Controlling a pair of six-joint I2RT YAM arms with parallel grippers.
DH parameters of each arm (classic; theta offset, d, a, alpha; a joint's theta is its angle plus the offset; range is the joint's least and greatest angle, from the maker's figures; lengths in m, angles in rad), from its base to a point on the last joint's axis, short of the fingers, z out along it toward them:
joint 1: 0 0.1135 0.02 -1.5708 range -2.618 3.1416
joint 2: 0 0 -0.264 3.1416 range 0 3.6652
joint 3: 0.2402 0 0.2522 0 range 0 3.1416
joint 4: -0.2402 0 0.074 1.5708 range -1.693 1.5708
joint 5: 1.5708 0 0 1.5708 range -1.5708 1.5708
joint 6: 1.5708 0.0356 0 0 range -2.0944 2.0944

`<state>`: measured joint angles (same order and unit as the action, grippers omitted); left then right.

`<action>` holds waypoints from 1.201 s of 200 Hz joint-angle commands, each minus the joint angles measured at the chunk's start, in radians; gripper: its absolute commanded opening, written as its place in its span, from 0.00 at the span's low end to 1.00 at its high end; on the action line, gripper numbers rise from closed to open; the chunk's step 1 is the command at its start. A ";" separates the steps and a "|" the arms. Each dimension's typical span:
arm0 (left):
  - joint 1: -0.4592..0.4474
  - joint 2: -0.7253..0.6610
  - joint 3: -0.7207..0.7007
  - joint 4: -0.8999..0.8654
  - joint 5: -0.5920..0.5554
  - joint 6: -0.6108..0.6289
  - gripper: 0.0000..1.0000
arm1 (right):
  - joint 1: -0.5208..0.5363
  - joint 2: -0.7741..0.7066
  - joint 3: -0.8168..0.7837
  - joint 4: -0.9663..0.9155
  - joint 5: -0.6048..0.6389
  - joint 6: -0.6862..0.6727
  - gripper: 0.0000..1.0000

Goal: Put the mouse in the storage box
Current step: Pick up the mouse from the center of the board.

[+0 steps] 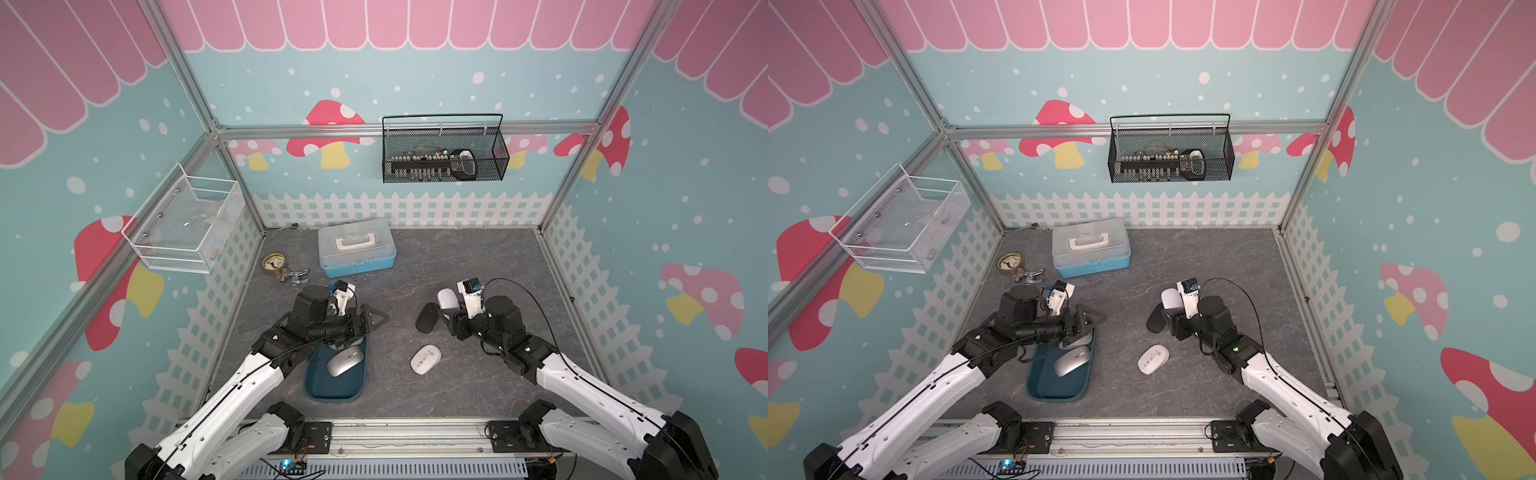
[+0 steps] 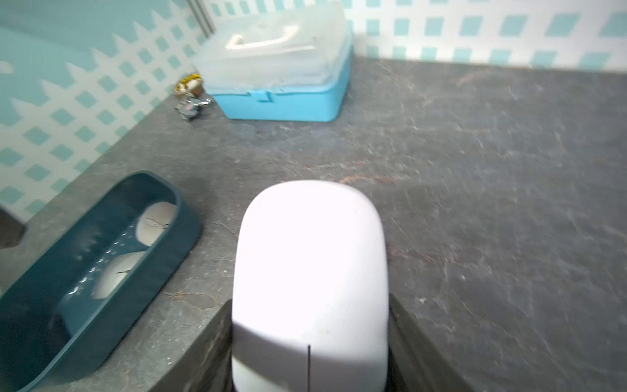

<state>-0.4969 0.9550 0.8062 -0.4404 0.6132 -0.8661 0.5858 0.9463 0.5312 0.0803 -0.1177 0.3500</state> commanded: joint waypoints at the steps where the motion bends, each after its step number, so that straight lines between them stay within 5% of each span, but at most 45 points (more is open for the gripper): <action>1: -0.048 0.055 0.085 0.081 0.170 0.081 0.89 | 0.029 -0.027 -0.021 0.125 -0.165 -0.114 0.54; 67: -0.206 0.212 0.151 0.095 0.136 0.114 0.85 | 0.150 -0.015 -0.029 0.186 -0.237 -0.181 0.51; 160: -0.227 0.305 0.180 0.108 0.071 0.105 0.75 | 0.196 -0.008 -0.040 0.205 -0.290 -0.213 0.49; 189: -0.227 0.318 0.183 0.111 0.051 0.090 0.65 | 0.199 -0.009 -0.043 0.207 -0.287 -0.213 0.49; 240: -0.227 0.303 0.174 0.112 0.047 0.087 0.32 | 0.218 0.021 -0.047 0.209 -0.260 -0.221 0.50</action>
<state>-0.7208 1.2732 0.9627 -0.3435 0.6781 -0.7856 0.7856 0.9520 0.4984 0.2558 -0.3897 0.1459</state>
